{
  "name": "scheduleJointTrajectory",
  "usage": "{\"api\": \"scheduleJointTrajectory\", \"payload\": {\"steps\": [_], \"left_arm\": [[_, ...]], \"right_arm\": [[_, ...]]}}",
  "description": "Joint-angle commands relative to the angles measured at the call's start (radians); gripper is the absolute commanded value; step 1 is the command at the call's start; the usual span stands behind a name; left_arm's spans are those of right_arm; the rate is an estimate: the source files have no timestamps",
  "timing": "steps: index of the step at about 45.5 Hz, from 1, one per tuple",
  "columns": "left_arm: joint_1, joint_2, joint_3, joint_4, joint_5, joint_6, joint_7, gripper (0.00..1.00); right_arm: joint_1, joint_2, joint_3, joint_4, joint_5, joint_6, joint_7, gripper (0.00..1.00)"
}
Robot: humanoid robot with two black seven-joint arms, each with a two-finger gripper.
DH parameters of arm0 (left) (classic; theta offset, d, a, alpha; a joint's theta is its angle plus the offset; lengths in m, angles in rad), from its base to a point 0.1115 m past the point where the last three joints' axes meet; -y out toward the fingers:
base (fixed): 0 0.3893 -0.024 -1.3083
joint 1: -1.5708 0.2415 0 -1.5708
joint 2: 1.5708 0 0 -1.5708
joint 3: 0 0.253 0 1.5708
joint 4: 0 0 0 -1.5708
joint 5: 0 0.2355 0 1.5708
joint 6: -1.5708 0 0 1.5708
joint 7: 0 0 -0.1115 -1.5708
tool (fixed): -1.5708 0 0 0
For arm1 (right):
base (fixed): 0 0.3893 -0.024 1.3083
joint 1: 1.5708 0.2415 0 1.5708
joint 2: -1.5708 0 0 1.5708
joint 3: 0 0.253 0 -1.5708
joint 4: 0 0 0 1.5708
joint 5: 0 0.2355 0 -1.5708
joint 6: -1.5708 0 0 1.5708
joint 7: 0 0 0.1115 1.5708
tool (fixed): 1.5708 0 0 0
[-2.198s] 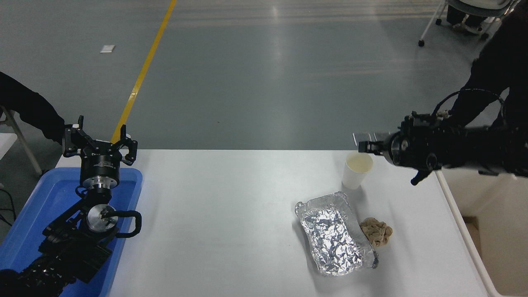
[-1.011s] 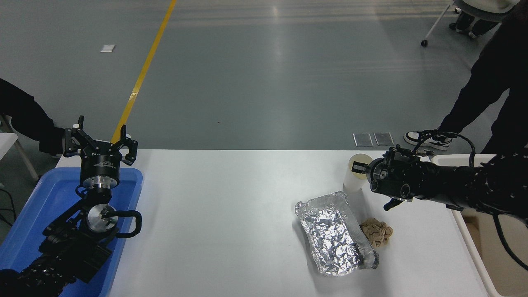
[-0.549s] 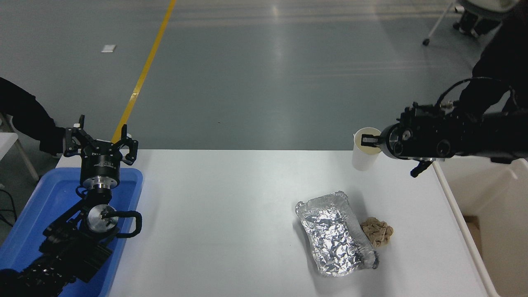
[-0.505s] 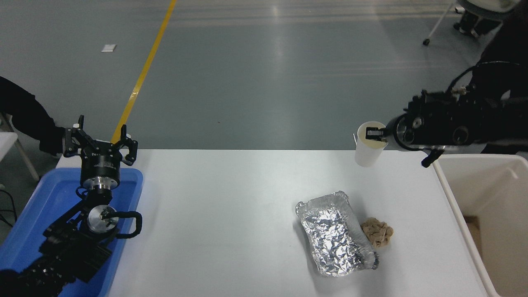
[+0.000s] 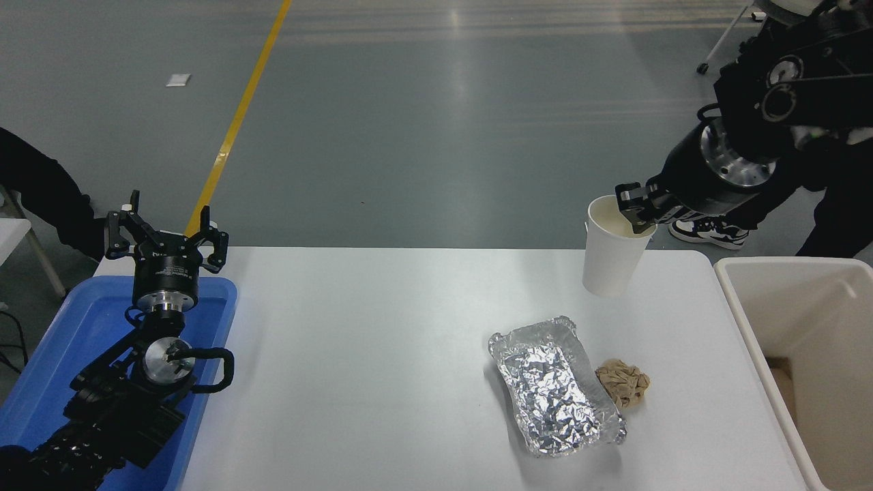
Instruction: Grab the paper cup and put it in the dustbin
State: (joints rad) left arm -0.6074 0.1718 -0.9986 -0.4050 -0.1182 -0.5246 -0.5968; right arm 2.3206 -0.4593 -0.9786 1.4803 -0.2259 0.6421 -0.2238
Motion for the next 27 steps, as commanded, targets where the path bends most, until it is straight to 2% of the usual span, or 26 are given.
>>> {"api": "scheduleJointTrajectory", "payload": {"steps": [1,7,13,19,27], "left_arm": [[0.0,0.0,0.0,0.0,0.0,0.0,0.0,0.99],[0.0,0.0,0.0,0.0,0.0,0.0,-0.001,0.99],[0.0,0.0,0.0,0.0,-0.001,0.0,-0.001,0.99],[0.0,0.0,0.0,0.0,-0.001,0.0,-0.001,0.99],[0.0,0.0,0.0,0.0,0.0,0.0,-0.001,0.99]], "right_arm": [[0.051,-0.007,-0.034,0.011,0.004,0.047,0.009,0.0],[0.051,-0.015,-0.072,-0.002,-0.004,0.033,0.008,0.0],[0.049,-0.07,-0.136,-0.018,-0.044,0.025,0.009,0.0],[0.036,-0.171,-0.202,-0.032,-0.231,0.025,0.009,0.0],[-0.09,-0.373,-0.193,-0.126,-0.473,0.021,0.011,0.0]]}}
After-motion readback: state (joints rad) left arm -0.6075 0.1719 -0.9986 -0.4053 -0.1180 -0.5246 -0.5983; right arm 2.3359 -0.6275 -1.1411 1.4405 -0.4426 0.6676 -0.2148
